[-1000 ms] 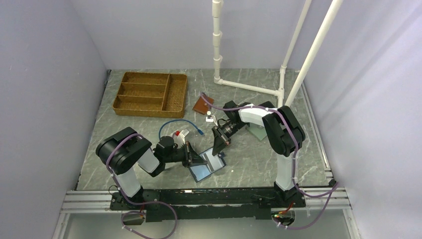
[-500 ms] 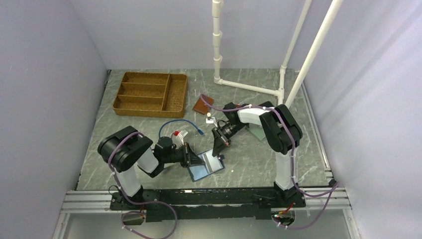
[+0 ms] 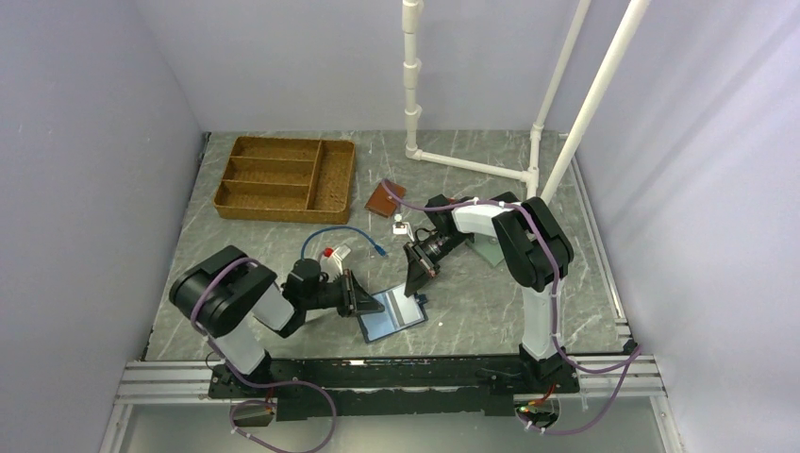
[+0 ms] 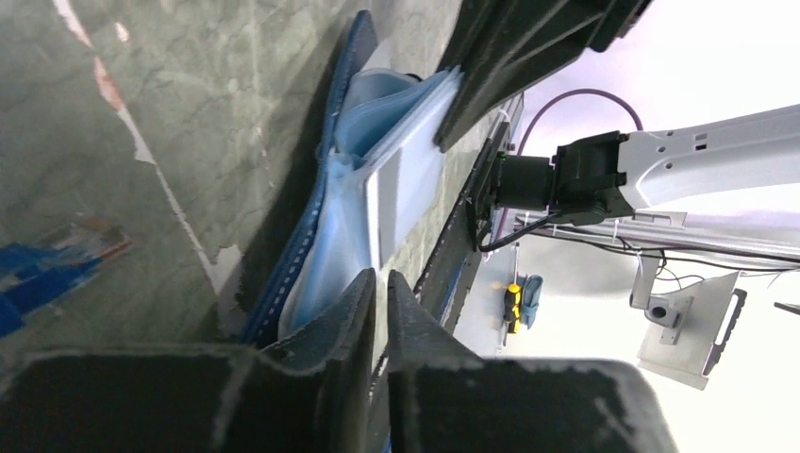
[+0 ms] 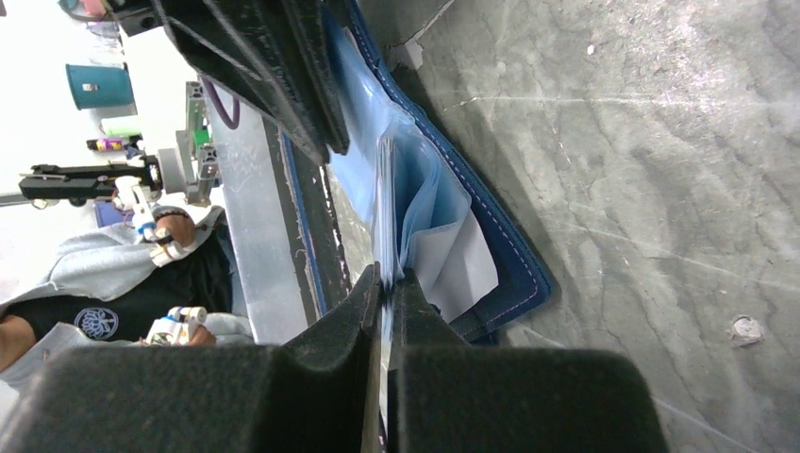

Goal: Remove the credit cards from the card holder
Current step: Move the credit card to the storage box.

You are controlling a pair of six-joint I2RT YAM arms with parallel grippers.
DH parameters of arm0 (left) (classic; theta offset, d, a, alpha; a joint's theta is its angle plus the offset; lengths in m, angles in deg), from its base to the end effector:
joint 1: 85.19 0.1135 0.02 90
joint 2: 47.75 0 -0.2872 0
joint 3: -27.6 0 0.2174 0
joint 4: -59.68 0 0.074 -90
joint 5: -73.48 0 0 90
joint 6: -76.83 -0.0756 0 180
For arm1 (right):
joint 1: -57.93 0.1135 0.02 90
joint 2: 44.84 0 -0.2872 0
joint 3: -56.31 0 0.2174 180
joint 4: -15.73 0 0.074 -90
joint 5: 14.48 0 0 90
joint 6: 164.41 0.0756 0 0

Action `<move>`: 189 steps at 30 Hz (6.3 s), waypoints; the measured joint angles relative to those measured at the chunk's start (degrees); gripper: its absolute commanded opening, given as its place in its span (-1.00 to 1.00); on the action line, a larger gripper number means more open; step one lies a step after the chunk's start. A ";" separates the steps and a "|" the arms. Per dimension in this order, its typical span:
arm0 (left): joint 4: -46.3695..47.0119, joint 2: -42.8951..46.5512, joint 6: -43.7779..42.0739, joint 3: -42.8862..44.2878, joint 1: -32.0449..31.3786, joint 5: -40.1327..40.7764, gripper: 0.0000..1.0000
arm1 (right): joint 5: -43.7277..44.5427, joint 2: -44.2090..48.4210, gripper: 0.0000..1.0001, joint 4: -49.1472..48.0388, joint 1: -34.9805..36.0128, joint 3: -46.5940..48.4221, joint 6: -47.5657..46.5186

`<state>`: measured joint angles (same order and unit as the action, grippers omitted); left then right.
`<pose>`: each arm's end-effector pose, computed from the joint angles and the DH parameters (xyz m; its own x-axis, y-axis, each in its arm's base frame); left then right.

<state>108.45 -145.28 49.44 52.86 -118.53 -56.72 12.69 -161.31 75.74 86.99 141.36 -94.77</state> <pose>0.1776 -0.1752 0.1386 -0.9650 -0.1769 -0.1934 0.1248 0.3385 -0.9327 0.2565 0.2195 0.1488 -0.7488 -0.5979 -0.2860 -0.4938 0.2154 0.8425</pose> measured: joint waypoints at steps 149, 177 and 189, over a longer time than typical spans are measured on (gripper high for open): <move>-52.76 28.57 -21.62 15.58 -2.47 0.09 -1.00 | 8.07 18.10 0.45 0.92 4.83 -2.27 -14.03; -43.87 38.99 -4.81 6.88 1.75 8.63 0.99 | 7.58 21.53 -1.00 5.66 5.22 -0.57 -19.93; -47.54 41.83 24.11 10.88 1.62 18.36 0.87 | 28.81 47.95 -1.00 -18.43 8.79 -17.38 -15.96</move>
<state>60.92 -103.45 73.55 63.74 -116.91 -38.36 41.49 -113.35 57.31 95.78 123.99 -110.73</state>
